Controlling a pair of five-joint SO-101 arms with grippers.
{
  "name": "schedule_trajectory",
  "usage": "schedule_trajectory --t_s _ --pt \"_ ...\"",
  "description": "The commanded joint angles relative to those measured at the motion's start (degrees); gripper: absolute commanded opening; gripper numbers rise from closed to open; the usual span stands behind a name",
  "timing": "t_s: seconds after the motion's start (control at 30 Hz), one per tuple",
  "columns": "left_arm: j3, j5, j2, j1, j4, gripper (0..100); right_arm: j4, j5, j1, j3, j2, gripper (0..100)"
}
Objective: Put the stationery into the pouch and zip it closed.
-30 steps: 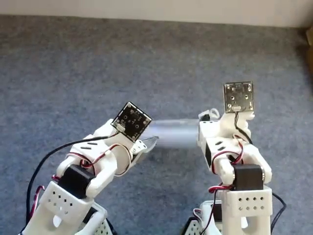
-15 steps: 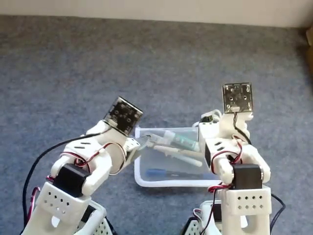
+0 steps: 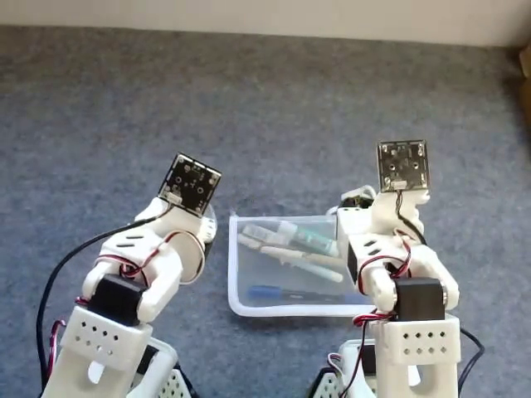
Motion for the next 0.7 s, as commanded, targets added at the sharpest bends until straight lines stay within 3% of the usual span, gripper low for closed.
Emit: schedule_trajectory --t_s 0.0,0.3,0.47,0.67 --pt "-0.2 0.5 0.0 -3.1 -1.4 1 1.9 4.4 0.3 -0.6 -4.9 4.8" --pt "0.3 0.4 0.0 -8.7 -1.5 1 12.1 6.2 0.3 0.2 -18.9 5.2" --pt "2.1 0.4 -0.2 -8.9 -1.5 1 11.6 6.2 0.4 8.7 -25.5 5.2" --pt "9.3 0.3 -11.8 -8.9 -1.5 1 11.6 6.2 0.9 19.5 -38.4 5.2"
